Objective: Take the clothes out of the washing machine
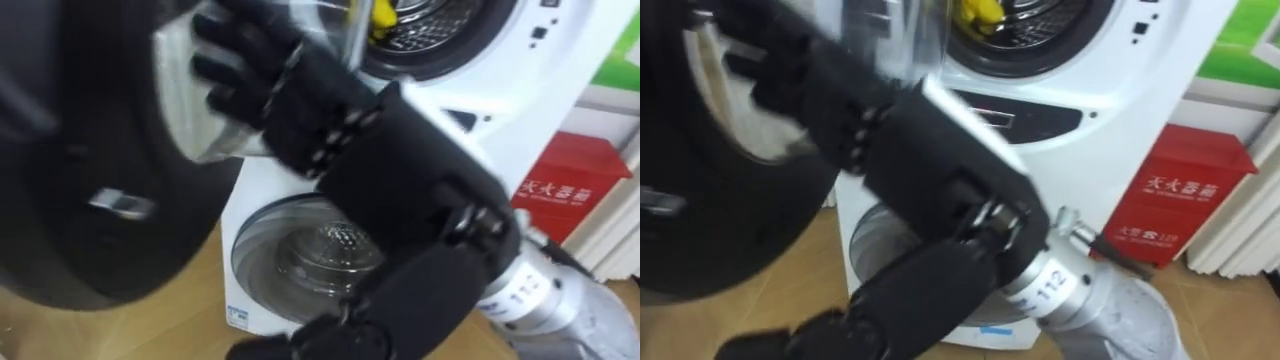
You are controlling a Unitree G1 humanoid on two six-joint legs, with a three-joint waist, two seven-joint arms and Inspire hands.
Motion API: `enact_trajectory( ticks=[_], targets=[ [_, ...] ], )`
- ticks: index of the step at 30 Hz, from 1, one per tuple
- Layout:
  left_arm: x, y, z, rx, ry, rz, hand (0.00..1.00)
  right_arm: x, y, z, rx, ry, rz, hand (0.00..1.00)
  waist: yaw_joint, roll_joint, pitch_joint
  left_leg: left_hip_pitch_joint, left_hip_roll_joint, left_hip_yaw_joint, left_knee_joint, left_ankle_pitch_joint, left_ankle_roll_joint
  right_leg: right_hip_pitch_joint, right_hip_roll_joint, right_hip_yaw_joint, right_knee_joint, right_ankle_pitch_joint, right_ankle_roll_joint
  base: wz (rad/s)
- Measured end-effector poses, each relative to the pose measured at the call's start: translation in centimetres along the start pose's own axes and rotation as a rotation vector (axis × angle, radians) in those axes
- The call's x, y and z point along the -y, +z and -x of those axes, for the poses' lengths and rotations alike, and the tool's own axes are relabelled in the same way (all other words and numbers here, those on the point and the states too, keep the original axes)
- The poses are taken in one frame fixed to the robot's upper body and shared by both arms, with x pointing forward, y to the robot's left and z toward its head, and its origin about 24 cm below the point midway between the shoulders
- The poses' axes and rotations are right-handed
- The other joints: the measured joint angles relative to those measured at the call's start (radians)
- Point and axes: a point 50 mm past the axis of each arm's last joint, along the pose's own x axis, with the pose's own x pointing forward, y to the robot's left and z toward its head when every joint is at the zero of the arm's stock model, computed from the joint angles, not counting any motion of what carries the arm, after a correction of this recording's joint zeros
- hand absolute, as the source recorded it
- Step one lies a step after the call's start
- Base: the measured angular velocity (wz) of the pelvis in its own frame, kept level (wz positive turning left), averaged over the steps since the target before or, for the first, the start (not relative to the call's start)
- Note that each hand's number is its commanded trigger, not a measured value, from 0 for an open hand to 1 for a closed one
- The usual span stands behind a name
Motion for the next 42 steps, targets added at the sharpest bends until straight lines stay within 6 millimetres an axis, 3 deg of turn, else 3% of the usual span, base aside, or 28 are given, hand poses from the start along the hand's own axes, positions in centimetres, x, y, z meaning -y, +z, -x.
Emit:
enact_trajectory(
  ticks=[22, 30, 42],
  targets=[
    [-0.3, 1.0, -0.2, 0.0, -0.012, -0.013, 0.0, -0.6, -1.8, -1.1, -0.089, 0.025, -0.015, 0.0, 0.037, 0.003, 0.0055, -0.014, -0.005, -0.03, 0.001, 0.0, 0.0, 0.011, -0.007, -0.028, -0.012, -0.005, 0.003, 0.04],
    [-0.1, 0.9, -0.1, 0.004, -0.008, -0.012, 0.0, 1.1, -1.0, -0.3, -0.1, -0.092, 0.086, 0.0, 0.002, 0.021, 0.0121, -0.029, -0.004, -0.049, 0.012, 0.0, 0.0, 0.012, -0.009, -0.054, -0.016, -0.004, 0.003, 0.08],
    [0.1, -0.7, 0.1, -0.023, 0.021, 0.012, 0.0, 5.2, 0.9, 3.0, -0.094, -0.442, 0.221, 0.0, -0.049, 0.019, 0.0057, -0.017, -0.004, -0.047, 0.013, 0.0, 0.0, 0.021, -0.009, -0.052, -0.014, -0.004, 0.003, 0.0]
  ],
)
